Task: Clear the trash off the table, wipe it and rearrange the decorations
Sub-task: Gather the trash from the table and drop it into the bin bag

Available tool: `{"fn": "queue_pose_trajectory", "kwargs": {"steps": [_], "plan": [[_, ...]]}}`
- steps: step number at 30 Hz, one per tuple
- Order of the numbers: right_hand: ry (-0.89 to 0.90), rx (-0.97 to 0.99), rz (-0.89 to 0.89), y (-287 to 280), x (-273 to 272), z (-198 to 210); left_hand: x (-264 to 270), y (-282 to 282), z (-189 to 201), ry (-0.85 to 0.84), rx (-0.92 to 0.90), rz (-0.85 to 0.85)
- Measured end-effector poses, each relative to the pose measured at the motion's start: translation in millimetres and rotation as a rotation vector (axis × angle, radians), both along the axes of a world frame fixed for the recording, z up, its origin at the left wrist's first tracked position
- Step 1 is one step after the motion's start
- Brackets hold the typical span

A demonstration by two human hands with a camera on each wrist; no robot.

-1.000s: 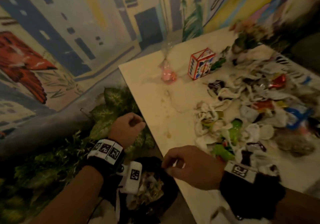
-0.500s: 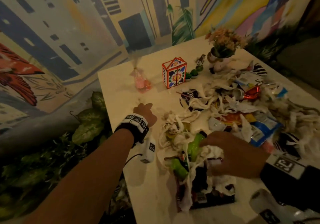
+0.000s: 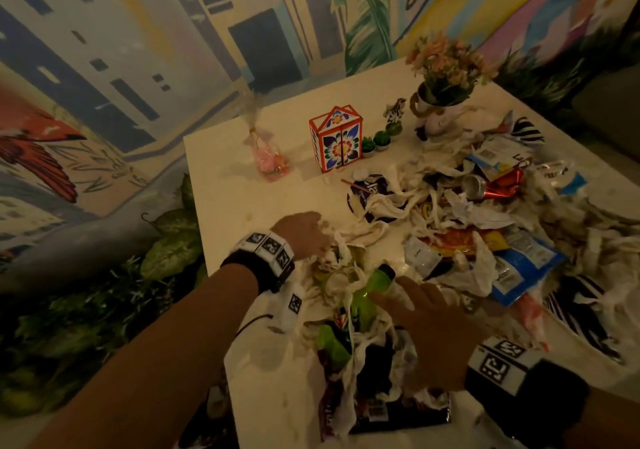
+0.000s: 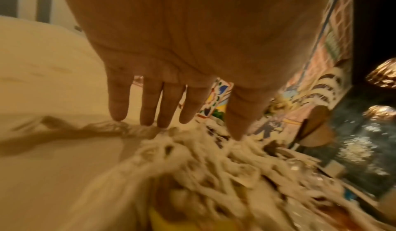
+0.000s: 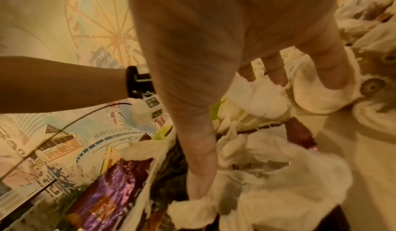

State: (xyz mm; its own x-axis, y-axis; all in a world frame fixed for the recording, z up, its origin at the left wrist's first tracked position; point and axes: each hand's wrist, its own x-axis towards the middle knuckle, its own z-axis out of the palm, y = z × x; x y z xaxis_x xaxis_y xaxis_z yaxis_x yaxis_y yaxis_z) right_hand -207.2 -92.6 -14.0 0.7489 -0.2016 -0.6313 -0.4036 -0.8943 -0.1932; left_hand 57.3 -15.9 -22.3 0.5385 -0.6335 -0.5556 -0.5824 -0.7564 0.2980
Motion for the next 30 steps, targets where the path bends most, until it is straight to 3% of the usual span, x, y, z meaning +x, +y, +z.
{"fn": "queue_pose_trajectory", "kwargs": {"steps": [3,5,8,11,14,18,22,30], "plan": [[-0.064,-0.033,-0.076,-1.6,11.6,-4.0,-29.3,11.1,11.5,0.157,-0.041,-0.094],[-0.149,-0.044,-0.120,1.1,18.9,-7.1,-42.2,11.2,12.2,0.115,-0.005,-0.206],[-0.139,-0.067,-0.088,4.4,29.7,-9.4,-52.9,6.8,4.4,-0.025,0.064,-0.251],[-0.105,-0.145,-0.080,7.0,41.7,-9.9,-58.5,4.8,-1.2,-0.074,0.109,-0.196],[-0.142,-0.119,-0.183,9.7,48.4,-11.8,-60.2,2.6,-5.4,-0.093,0.080,-0.125],[-0.181,-0.102,-0.175,9.3,49.5,-17.3,-53.7,1.9,-8.5,0.031,0.014,0.043],[-0.184,-0.118,-0.148,11.3,50.9,-14.5,-51.3,1.1,-5.3,0.069,-0.049,0.091],[-0.093,0.036,-0.159,-21.0,60.5,11.3,-39.3,13.4,8.3,0.074,-0.167,0.253]]}}
